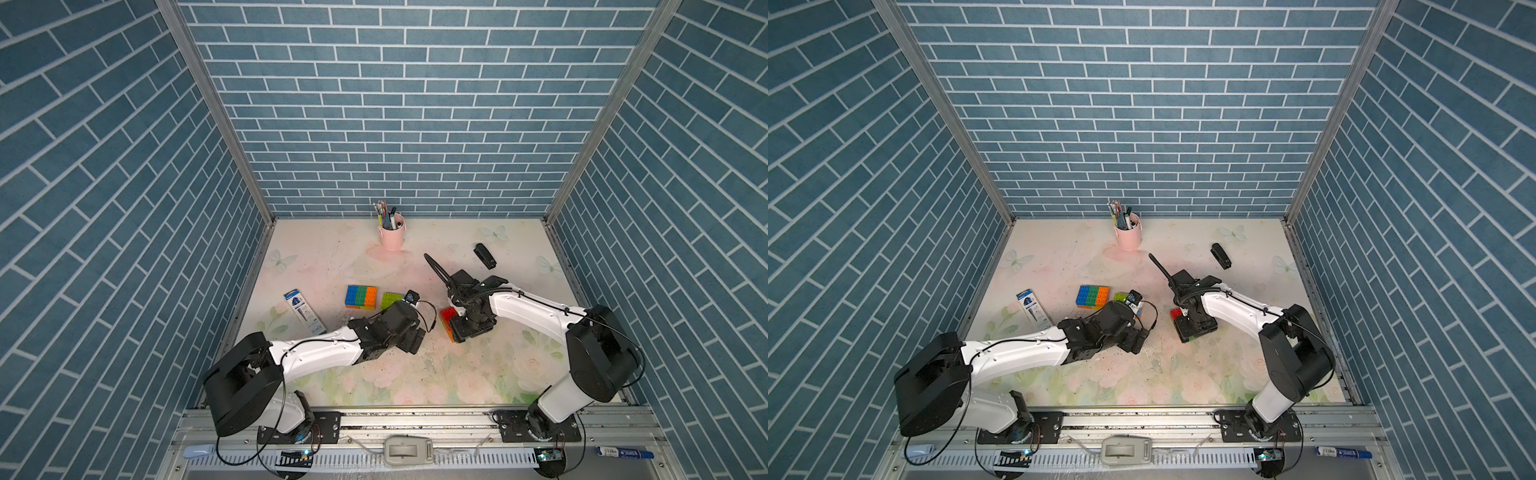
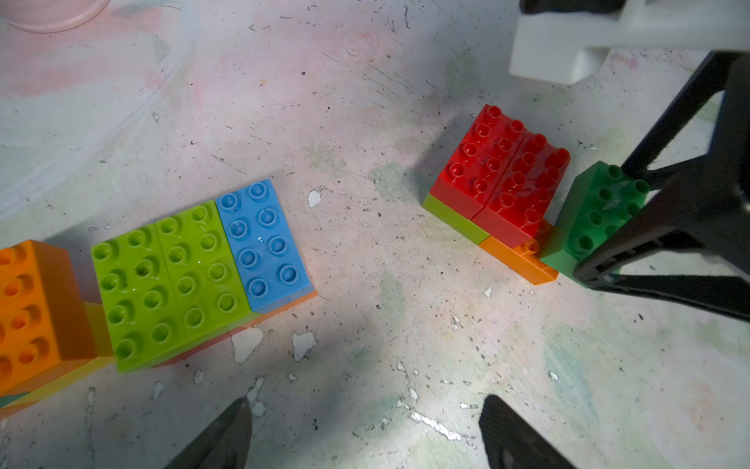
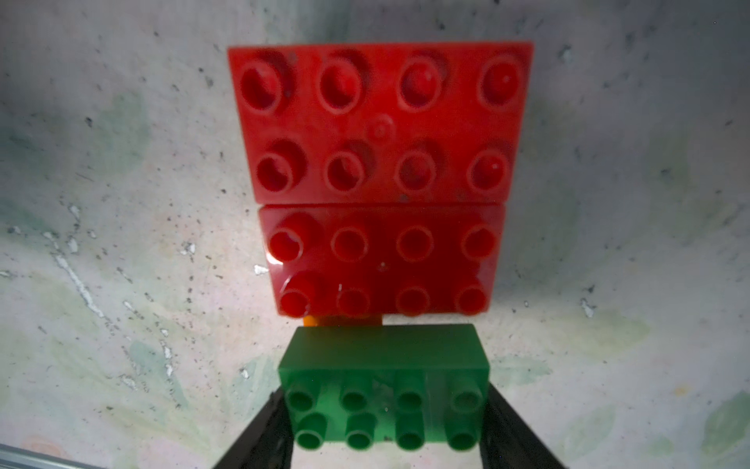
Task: Assemble a rectangle with lego
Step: Assemble the lego brick with the lego brick.
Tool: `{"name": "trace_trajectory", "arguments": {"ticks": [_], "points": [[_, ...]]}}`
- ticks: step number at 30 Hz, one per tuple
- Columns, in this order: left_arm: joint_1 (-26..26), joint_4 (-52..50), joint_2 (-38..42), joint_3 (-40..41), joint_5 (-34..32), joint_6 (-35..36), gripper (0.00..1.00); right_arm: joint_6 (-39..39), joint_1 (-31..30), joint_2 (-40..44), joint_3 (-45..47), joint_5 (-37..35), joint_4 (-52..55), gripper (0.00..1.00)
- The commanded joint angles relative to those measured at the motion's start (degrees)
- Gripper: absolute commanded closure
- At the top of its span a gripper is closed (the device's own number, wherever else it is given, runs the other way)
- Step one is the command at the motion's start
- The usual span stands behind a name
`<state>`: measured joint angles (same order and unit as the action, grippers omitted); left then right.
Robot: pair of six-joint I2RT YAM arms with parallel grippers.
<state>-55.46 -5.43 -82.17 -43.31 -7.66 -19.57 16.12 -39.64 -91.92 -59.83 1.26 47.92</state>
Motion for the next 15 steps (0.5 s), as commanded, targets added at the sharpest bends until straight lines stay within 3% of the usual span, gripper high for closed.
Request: {"name": "trace_trajectory", "arguments": {"ticks": [1, 15], "points": [[0.2, 0.07, -0.27, 0.06, 0.18, -0.46, 0.1, -1.16, -0.24, -0.01, -0.94, -0.94, -0.37, 0.7], [0.18, 0.29, -0.62, 0.02, 0.21, -0.48, 0.1, -0.59, -0.12, -2.03, -0.91, -1.77, -1.91, 0.72]]}}
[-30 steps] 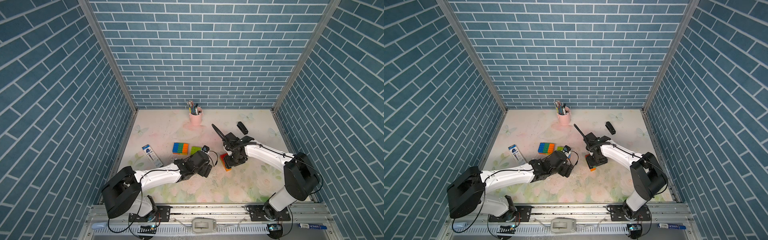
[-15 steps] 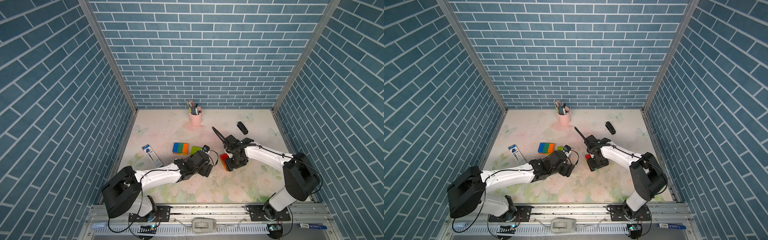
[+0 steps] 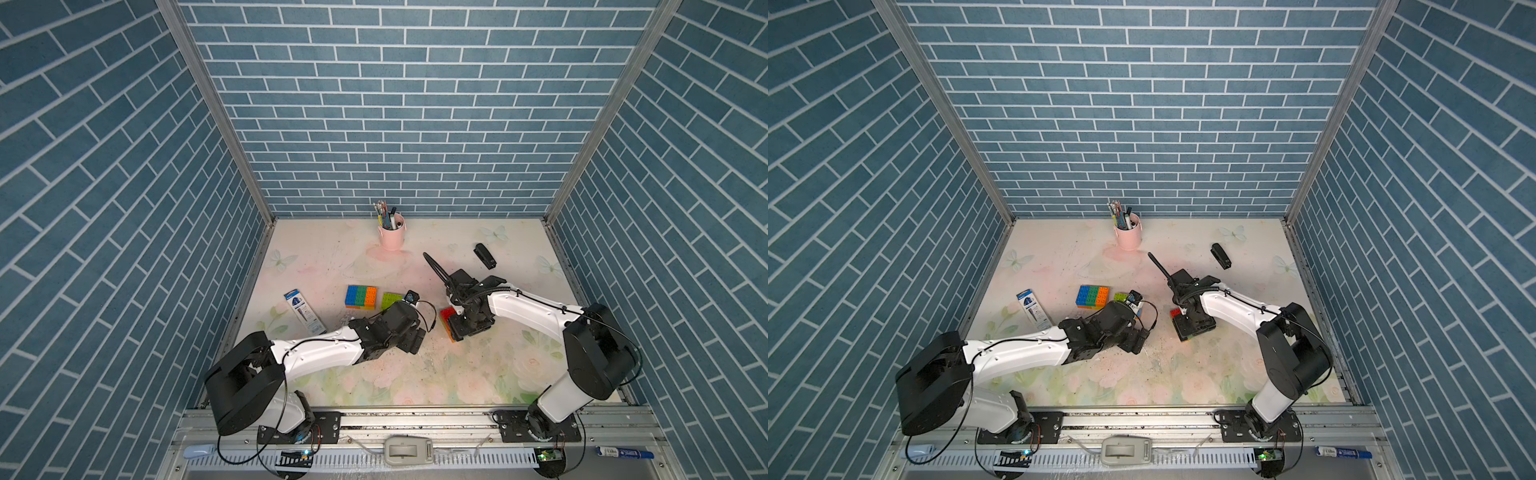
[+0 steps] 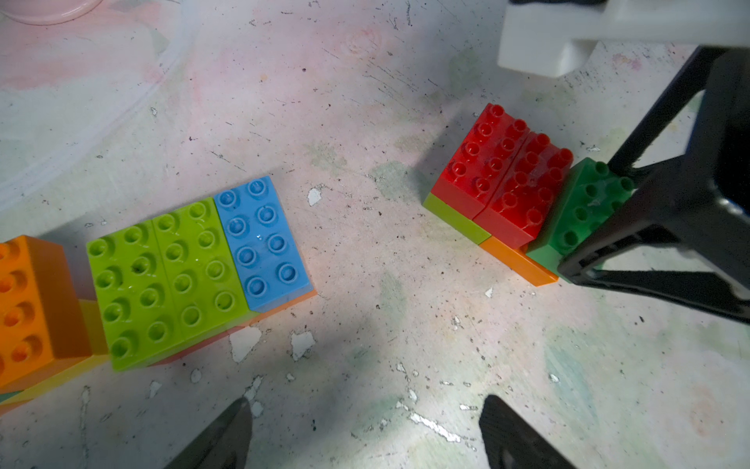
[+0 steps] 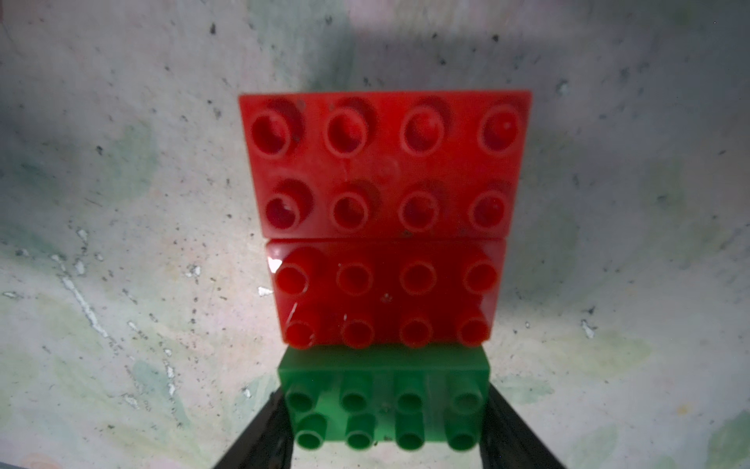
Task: Assemble a rectangle with lego
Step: Assemble the lego brick with the lego brick.
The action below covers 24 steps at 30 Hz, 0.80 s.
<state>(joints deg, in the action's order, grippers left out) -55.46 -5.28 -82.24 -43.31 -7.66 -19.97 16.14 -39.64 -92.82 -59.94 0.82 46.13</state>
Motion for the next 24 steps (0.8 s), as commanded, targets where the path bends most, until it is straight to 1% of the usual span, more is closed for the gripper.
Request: {"name": "trace_trajectory", "arguments": {"ticks": [1, 17, 24], "points": [[0.15, 0.17, -0.56, -0.01, 0.26, -0.08, 0.1, -0.52, -0.17, -1.14, -0.8, -1.26, -0.37, 0.73], [0.2, 0.19, -0.29, 0.33, 0.37, -0.17, 0.1, 0.5, -0.14, -2.47, 0.41, -1.79, -1.46, 0.78], [0.25, 0.33, -0.38, 0.32, 0.32, -0.17, 0.1, 0.12, -0.09, -3.33, -0.11, -4.14, 0.4, 0.83]]}}
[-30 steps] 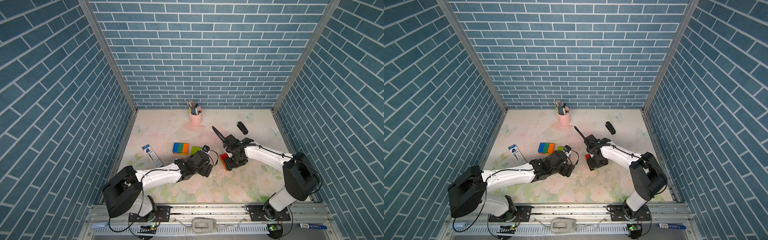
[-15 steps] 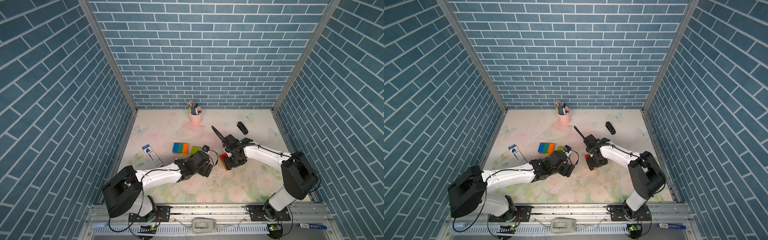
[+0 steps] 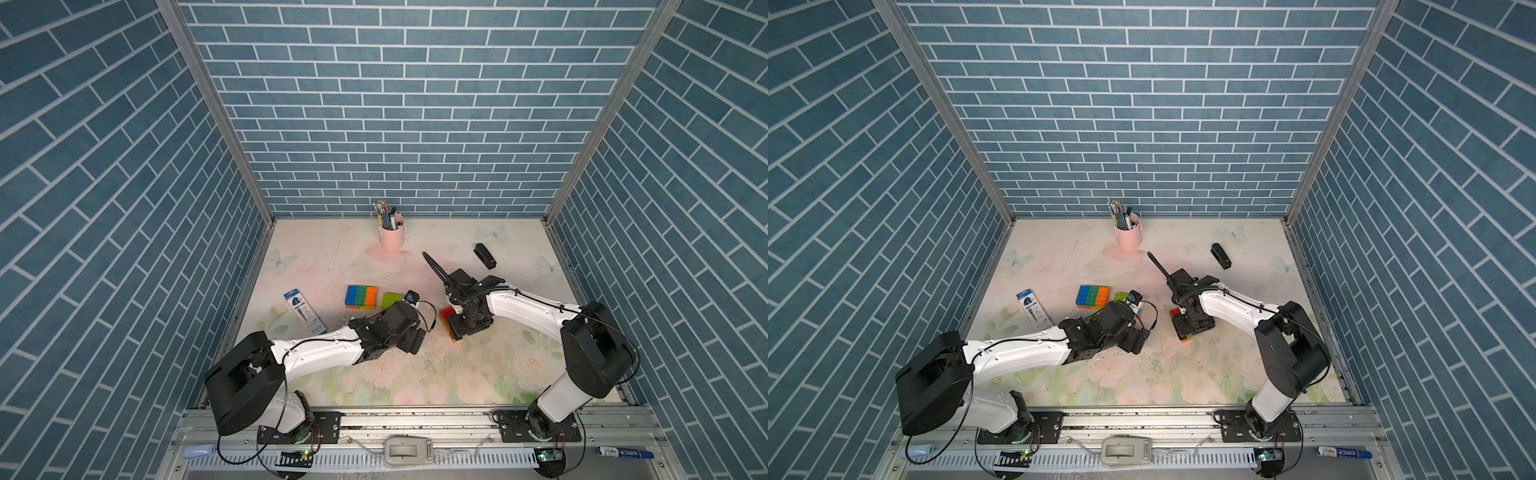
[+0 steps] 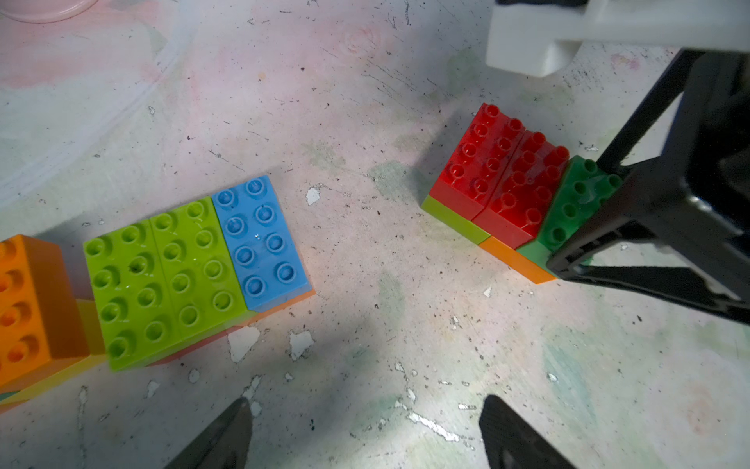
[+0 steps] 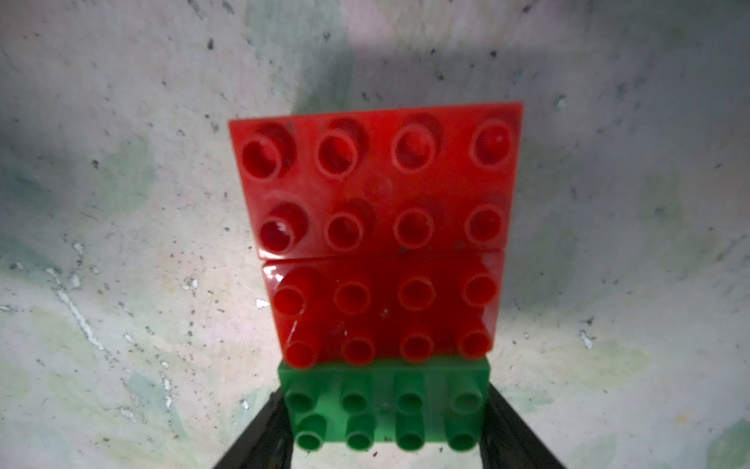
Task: Assemble a rectangle with lego
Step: Assemble the lego brick with the lego brick.
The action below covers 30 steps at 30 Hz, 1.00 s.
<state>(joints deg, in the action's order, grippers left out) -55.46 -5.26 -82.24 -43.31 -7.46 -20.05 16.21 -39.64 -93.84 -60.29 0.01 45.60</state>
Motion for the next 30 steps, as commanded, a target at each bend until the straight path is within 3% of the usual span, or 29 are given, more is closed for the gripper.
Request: {"name": "trace_trajectory", "arguments": {"ticks": [1, 19, 30], "points": [[0.21, 0.4, -0.38, 0.34, 0.14, -0.12, 0.1, 0.14, -0.09, -2.39, 0.25, -3.67, 1.14, 0.83], [0.53, -0.52, 0.14, 0.16, -0.16, 0.08, 0.11, 3.03, -0.08, -8.17, 1.28, -5.01, 1.07, 1.0], [1.51, -1.07, 2.12, 0.99, -0.47, 0.18, 0.11, 3.54, -0.42, -12.93, -1.03, -9.15, 2.45, 1.0]]}}
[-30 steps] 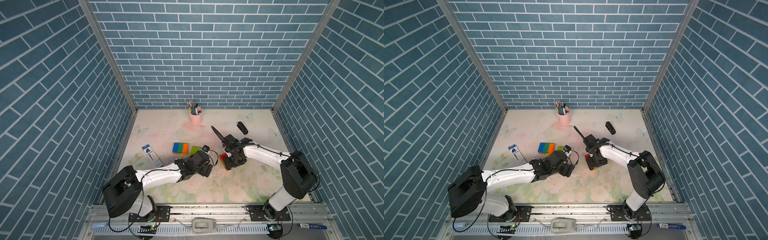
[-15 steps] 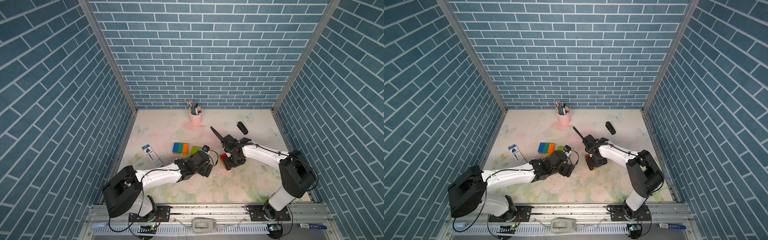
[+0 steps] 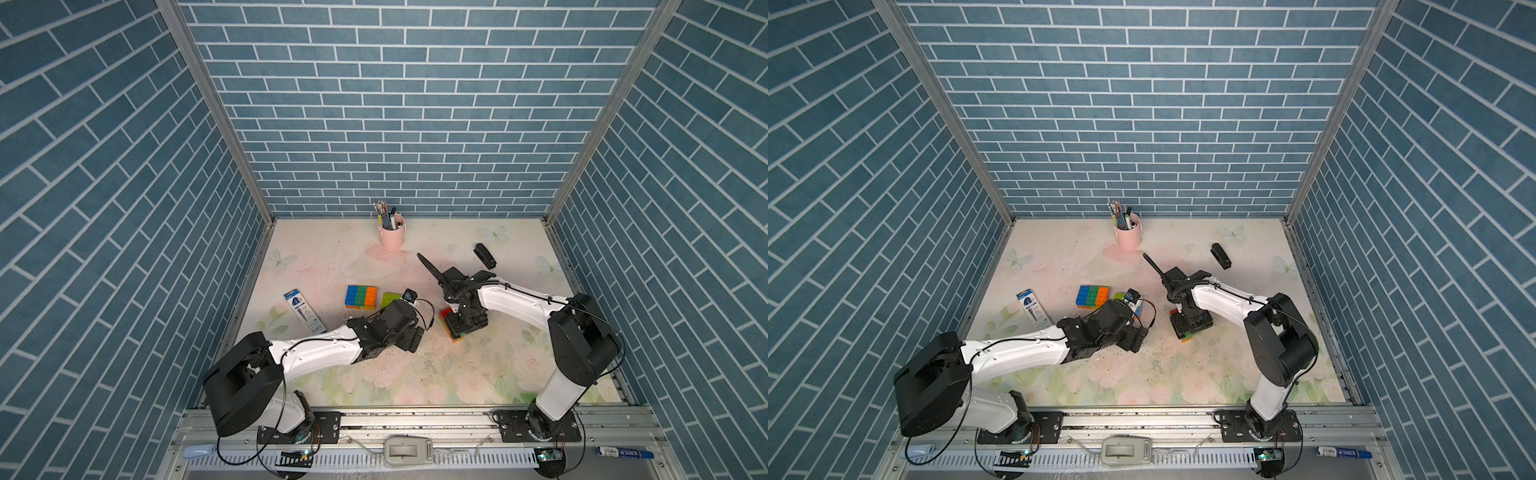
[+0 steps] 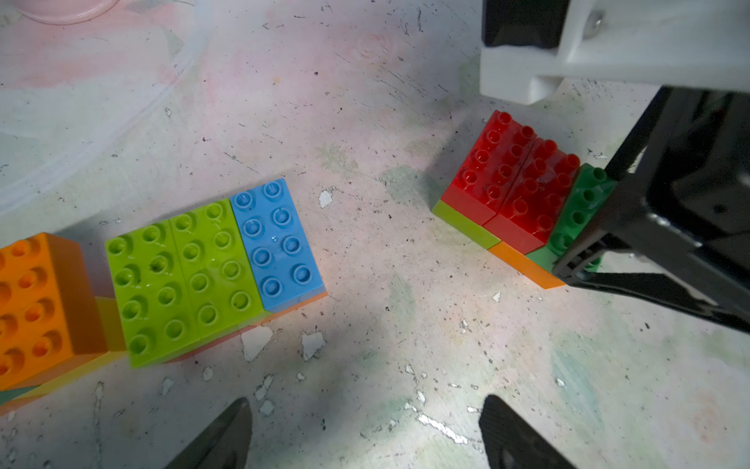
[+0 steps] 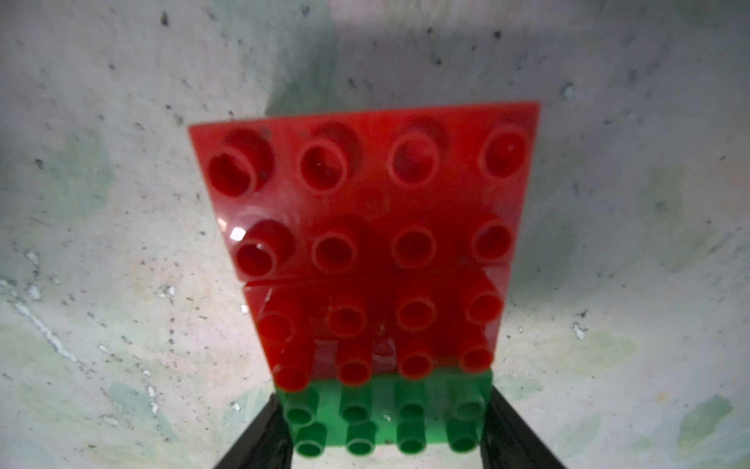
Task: Assemble a rectangle with lego
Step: Assemble the lego brick with the lego brick.
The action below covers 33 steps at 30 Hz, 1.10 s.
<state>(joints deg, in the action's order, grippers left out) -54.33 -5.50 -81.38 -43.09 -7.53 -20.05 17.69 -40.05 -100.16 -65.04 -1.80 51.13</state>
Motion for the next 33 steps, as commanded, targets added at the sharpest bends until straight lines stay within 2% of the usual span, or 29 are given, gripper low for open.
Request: {"name": "trace_trajectory", "arguments": {"ticks": [1, 3, 7, 13, 16, 26, 28, 33], "points": [[0.36, -0.91, 1.55, 0.78, -0.51, 0.16, 0.11, 1.56, -0.07, -6.1, 3.36, -7.2, -3.14, 1.0], [0.41, -1.26, 2.12, 0.82, -0.88, 0.14, 0.1, 0.35, 0.06, -4.53, 2.72, -6.66, -3.23, 0.99], [0.71, -1.31, 3.29, 1.08, -1.4, 0.45, 0.11, -2.93, 0.15, -4.04, -0.14, -5.06, -1.53, 0.77], [0.8, -1.89, 5.23, 1.51, -2.22, 0.86, 0.11, -3.73, 0.15, -4.35, -1.97, -4.3, -0.29, 0.58], [0.89, -2.06, 6.09, 1.96, -2.4, 0.96, 0.1, -3.86, 0.15, -3.78, -2.78, -4.86, 0.58, 0.44], [0.98, -2.27, 7.45, 2.13, -2.65, 1.22, 0.11, -4.55, 0.24, -3.11, -5.35, -4.0, 2.97, 0.14], [0.98, -2.48, 7.68, 2.13, -2.75, 1.28, 0.1, -4.45, 0.23, -2.75, -5.81, -4.79, 3.6, 0.09], [1.39, -3.03, 8.54, 2.17, -3.43, 1.62, 0.1, -0.88, 0.24, 3.27, -7.8, -8.23, 6.39, 0.08]]}}
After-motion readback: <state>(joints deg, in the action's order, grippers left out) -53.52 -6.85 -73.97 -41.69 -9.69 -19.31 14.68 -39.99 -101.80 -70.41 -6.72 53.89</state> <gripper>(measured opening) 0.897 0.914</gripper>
